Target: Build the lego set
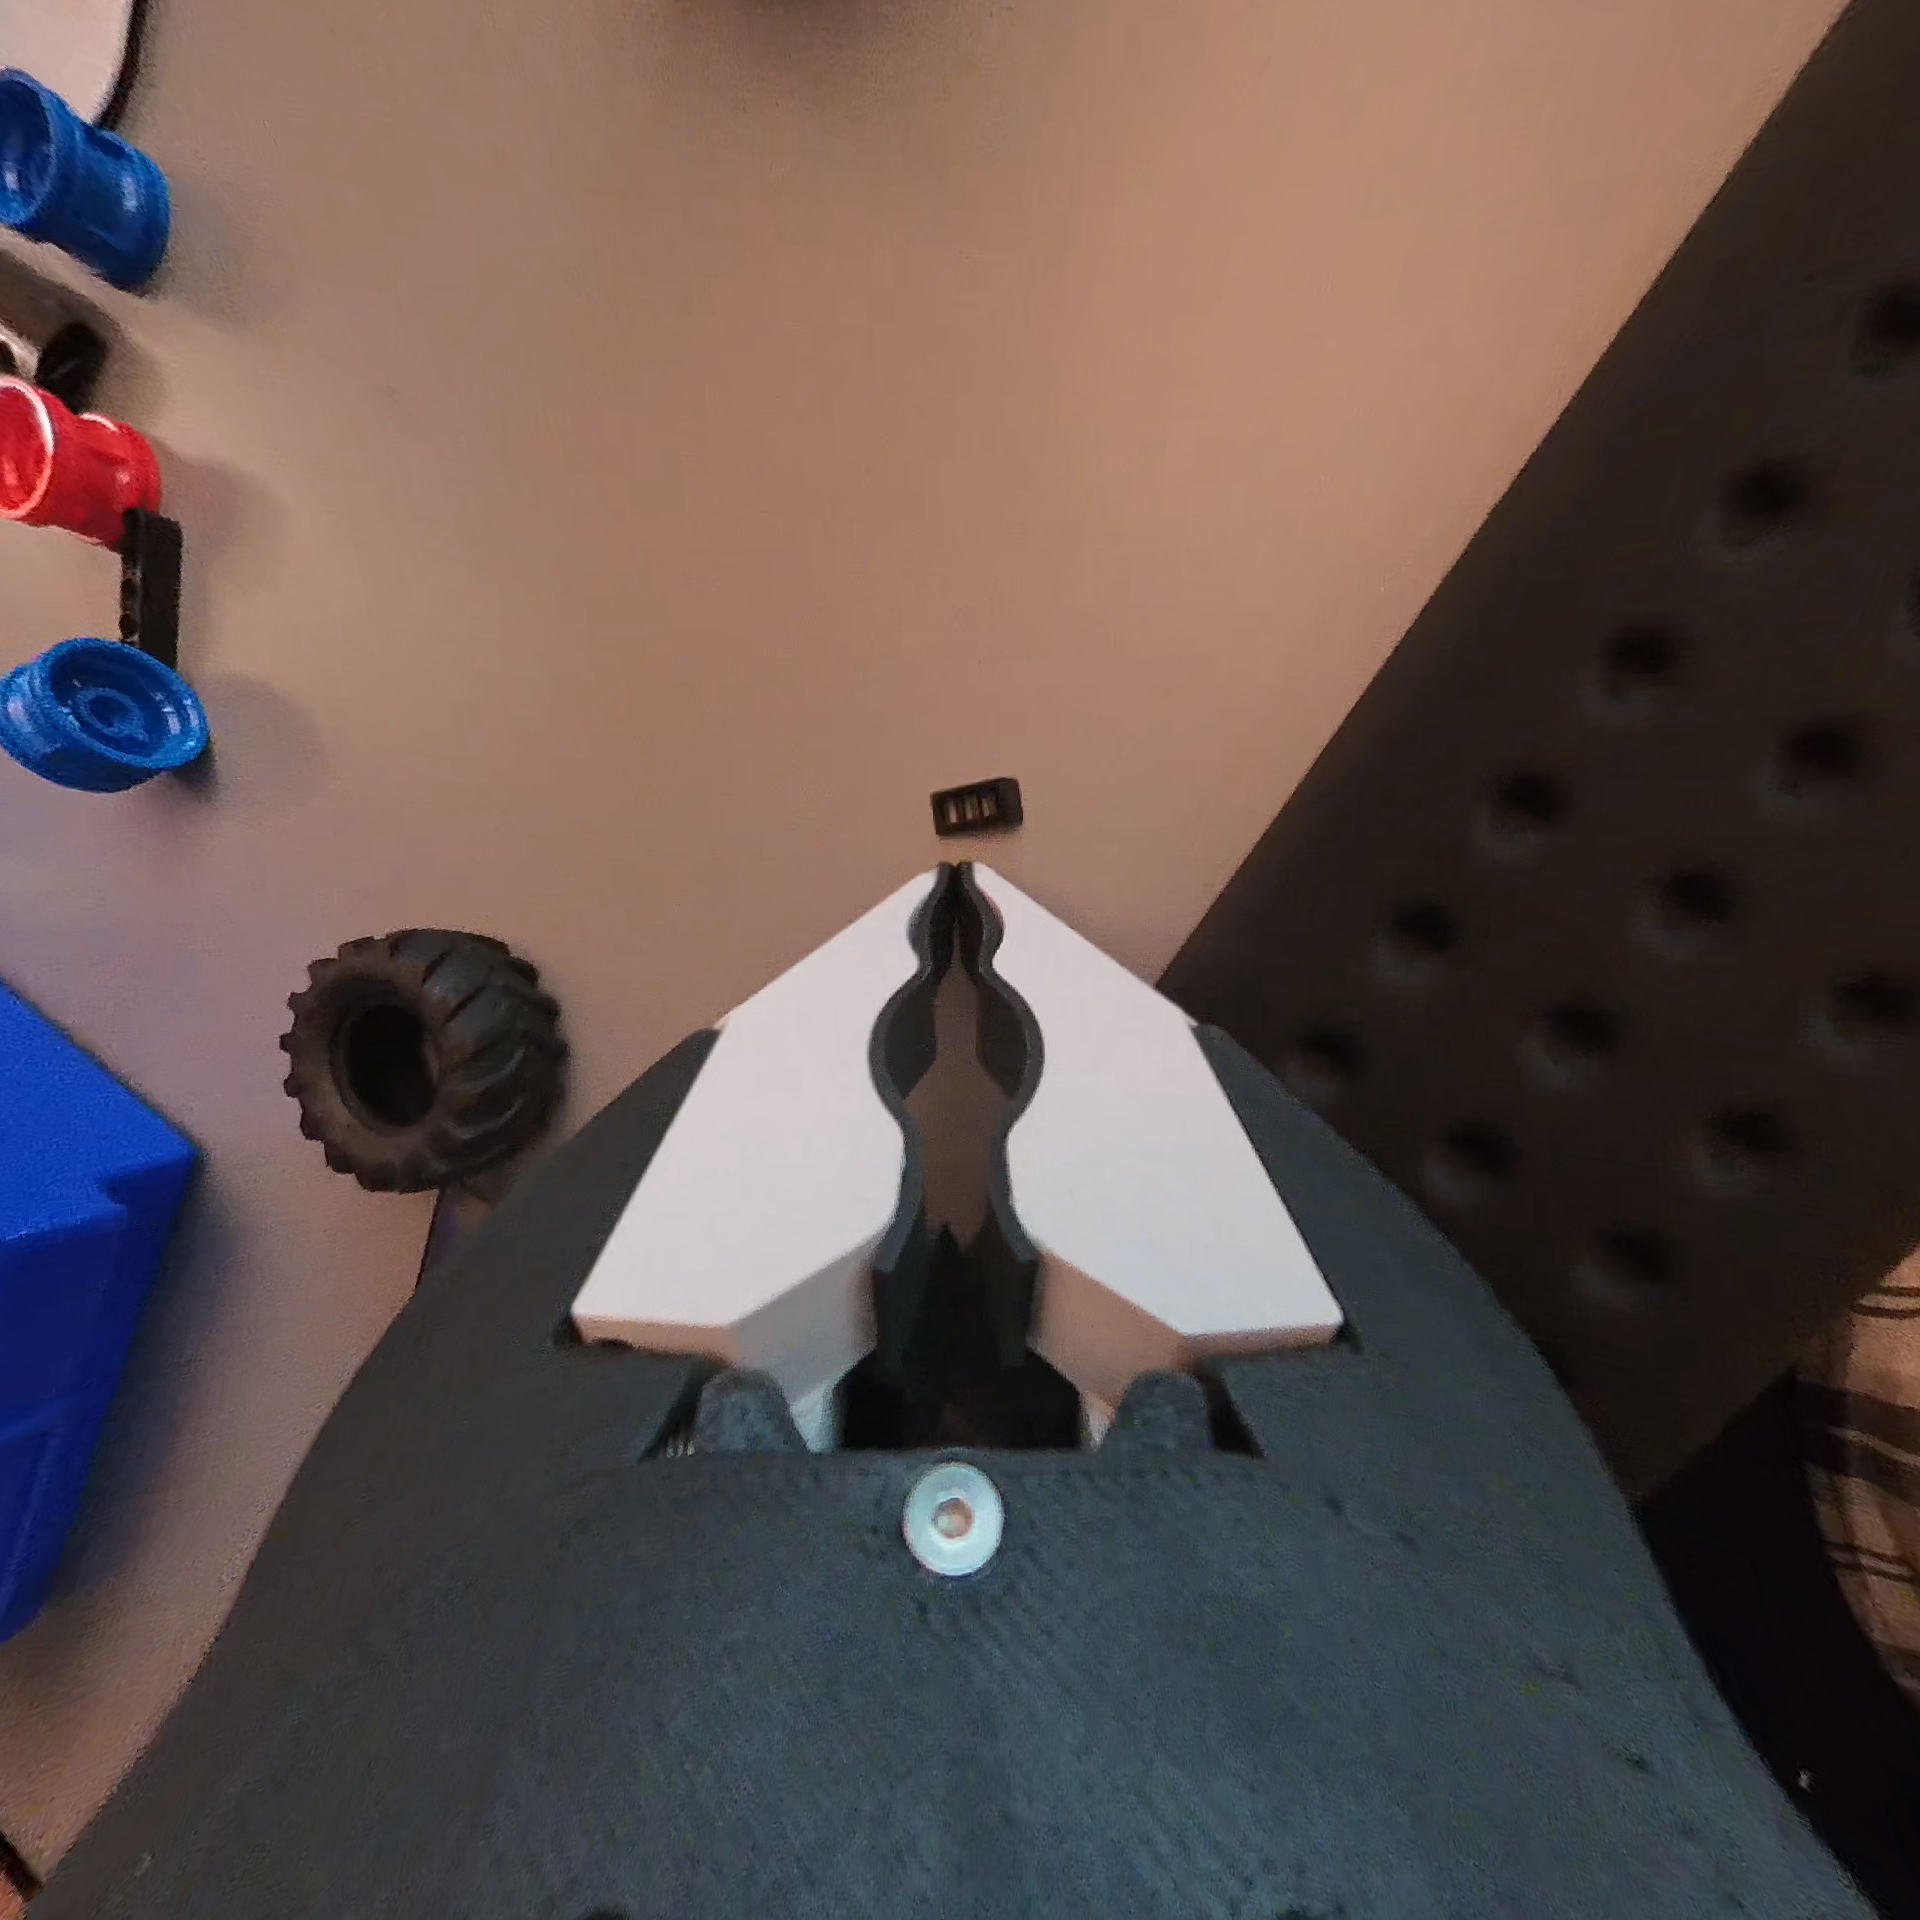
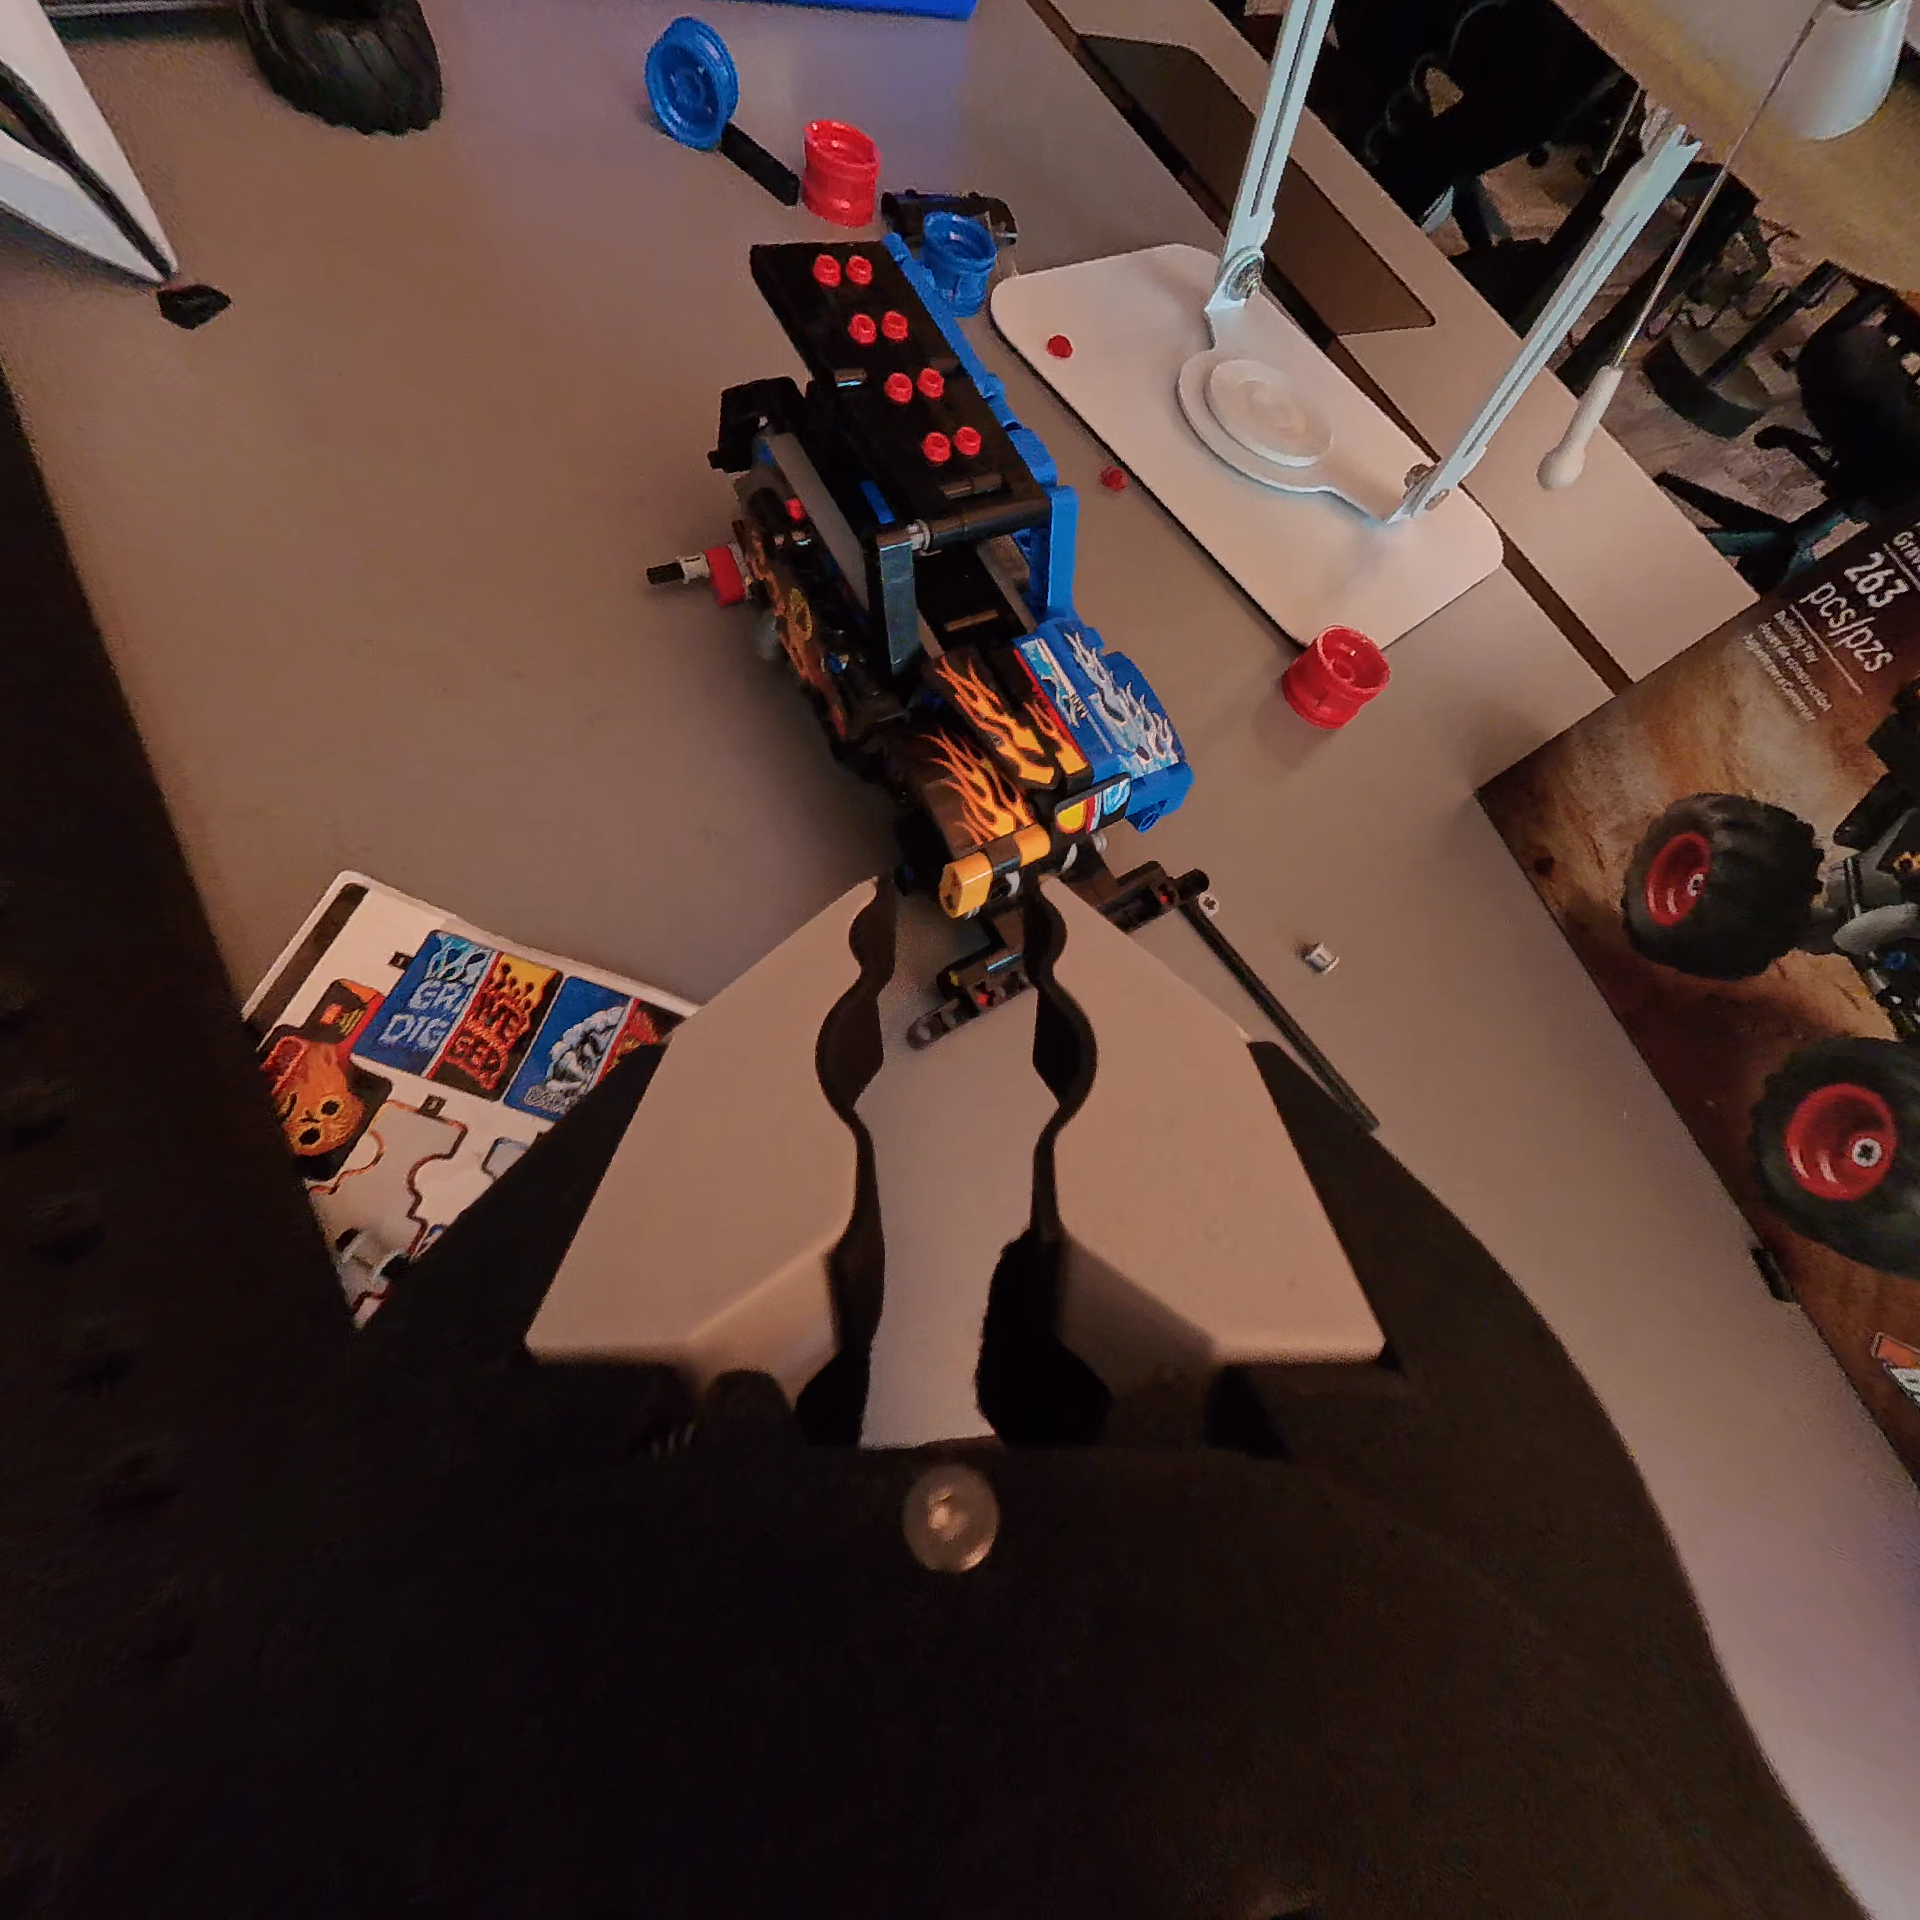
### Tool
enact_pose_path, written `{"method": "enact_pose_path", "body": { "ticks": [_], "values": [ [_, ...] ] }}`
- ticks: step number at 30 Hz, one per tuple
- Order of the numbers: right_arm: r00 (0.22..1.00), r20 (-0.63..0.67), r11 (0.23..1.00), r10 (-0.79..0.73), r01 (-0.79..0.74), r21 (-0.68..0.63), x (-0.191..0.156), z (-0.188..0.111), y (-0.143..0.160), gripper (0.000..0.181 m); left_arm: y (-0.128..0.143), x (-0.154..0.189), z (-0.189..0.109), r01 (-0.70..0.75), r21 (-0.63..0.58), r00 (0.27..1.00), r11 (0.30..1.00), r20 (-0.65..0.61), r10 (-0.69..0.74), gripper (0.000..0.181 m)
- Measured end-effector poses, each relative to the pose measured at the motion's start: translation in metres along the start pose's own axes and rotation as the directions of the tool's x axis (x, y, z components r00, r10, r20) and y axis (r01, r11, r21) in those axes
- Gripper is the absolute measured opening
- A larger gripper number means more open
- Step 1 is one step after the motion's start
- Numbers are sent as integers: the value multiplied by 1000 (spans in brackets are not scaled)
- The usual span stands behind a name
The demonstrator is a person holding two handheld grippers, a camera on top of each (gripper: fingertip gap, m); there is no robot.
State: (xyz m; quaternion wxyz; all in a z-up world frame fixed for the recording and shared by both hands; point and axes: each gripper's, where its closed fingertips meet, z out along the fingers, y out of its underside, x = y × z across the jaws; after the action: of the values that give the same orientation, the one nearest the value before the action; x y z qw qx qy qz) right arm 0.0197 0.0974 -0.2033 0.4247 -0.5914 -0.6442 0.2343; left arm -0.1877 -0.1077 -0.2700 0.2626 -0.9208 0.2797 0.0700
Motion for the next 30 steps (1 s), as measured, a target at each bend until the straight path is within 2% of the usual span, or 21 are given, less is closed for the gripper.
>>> {"method": "enact_pose_path", "body": {
  "ticks": [4,9,12,15,16,18,21,23,28,30],
  "values": [
    [1000,-5,1000,-7,7,17,-8,-11,-4,21,-9,-5,6,2,25,999,1000,41,-3,0],
    [999,32,999,-30,29,34,-31,-15,-17,21,-52,23,19,27,141,997,990,-82,-16,0],
    [996,58,998,-63,62,34,-48,-10,-24,22,-69,26,18,15,186,996,982,-85,1,2],
    [993,92,997,-78,75,32,-62,-5,-27,22,-63,12,3,71,212,993,975,-103,-50,13],
    [992,99,996,-82,79,33,-65,-3,-27,22,-59,14,-2,89,209,988,974,-144,-59,15],
    [990,118,996,-81,78,33,-69,0,-27,22,-49,23,-5,100,167,972,981,-226,-60,20],
    [988,132,997,-77,73,34,-73,6,-27,22,-35,33,5,42,87,972,995,-235,-20,19],
    [987,140,996,-81,76,34,-76,8,-29,22,-38,37,8,55,97,967,994,-254,-29,7],
    [982,169,995,-89,79,61,-89,9,-40,20,-49,34,12,30,126,977,992,-212,-3,7],
    [972,216,993,-92,73,93,-106,9,-49,20,-65,37,9,35,185,975,982,-222,7,7]
  ]
}}
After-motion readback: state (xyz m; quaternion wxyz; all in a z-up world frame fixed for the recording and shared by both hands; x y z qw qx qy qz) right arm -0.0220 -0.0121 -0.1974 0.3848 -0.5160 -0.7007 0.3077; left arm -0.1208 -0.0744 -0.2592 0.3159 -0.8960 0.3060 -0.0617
